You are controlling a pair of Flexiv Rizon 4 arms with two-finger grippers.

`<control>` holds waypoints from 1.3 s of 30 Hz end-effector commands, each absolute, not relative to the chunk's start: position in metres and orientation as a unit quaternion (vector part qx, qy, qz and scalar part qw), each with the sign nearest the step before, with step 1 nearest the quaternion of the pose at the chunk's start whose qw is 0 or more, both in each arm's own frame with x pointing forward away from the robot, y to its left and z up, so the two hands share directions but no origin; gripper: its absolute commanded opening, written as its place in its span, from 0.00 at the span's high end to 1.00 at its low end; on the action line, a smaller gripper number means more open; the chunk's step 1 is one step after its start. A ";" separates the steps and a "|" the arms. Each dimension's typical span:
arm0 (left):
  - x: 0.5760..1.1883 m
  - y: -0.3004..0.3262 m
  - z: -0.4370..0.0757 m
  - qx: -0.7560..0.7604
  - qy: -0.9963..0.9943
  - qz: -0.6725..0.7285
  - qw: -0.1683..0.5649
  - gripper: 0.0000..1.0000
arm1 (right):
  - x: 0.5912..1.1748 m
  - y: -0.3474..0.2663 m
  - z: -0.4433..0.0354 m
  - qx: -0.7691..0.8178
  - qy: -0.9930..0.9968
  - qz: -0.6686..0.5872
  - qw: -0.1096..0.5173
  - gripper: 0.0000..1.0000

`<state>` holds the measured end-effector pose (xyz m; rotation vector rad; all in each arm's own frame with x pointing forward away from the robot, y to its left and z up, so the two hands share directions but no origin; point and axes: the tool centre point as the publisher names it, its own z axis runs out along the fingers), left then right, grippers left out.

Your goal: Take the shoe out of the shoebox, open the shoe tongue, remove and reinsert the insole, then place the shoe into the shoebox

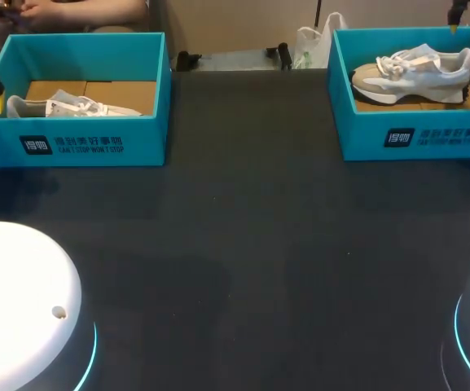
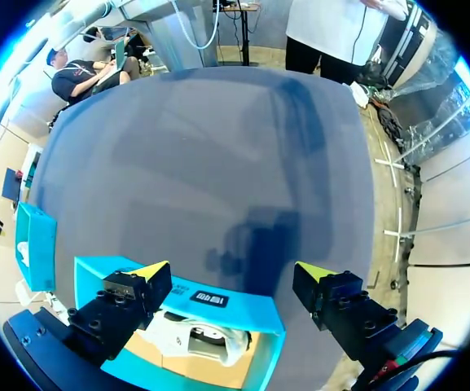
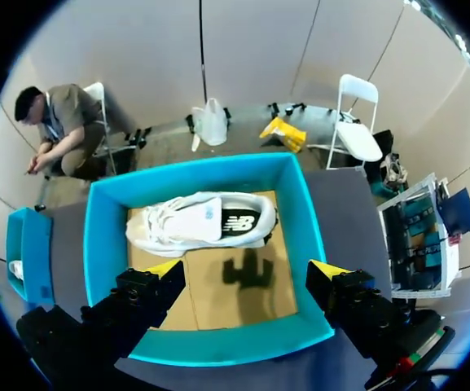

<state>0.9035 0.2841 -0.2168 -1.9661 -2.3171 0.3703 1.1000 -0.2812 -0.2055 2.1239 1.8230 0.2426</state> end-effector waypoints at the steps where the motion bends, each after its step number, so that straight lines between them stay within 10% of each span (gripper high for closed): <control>1: 0.903 0.284 -0.216 -0.642 -0.756 0.119 0.041 0.00 | 1.117 -0.286 -0.214 0.752 0.649 0.044 0.110 0.00; 17: 0.903 0.284 -0.216 -0.642 -0.756 0.119 0.041 0.00 | 1.139 -0.305 -0.258 0.786 0.610 0.020 0.100 0.00; 20: 0.903 0.284 -0.216 -0.642 -0.756 0.119 0.041 0.00 | 1.143 -0.306 -0.263 0.790 0.603 0.019 0.103 0.42; 28: 0.903 0.284 -0.216 -0.642 -0.756 0.119 0.041 0.00 | 1.152 -0.314 -0.280 0.802 0.587 0.010 0.108 0.54; 39: 0.903 0.284 -0.216 -0.642 -0.756 0.119 0.041 0.00 | 1.170 -0.321 -0.301 0.807 0.578 -0.010 0.119 0.47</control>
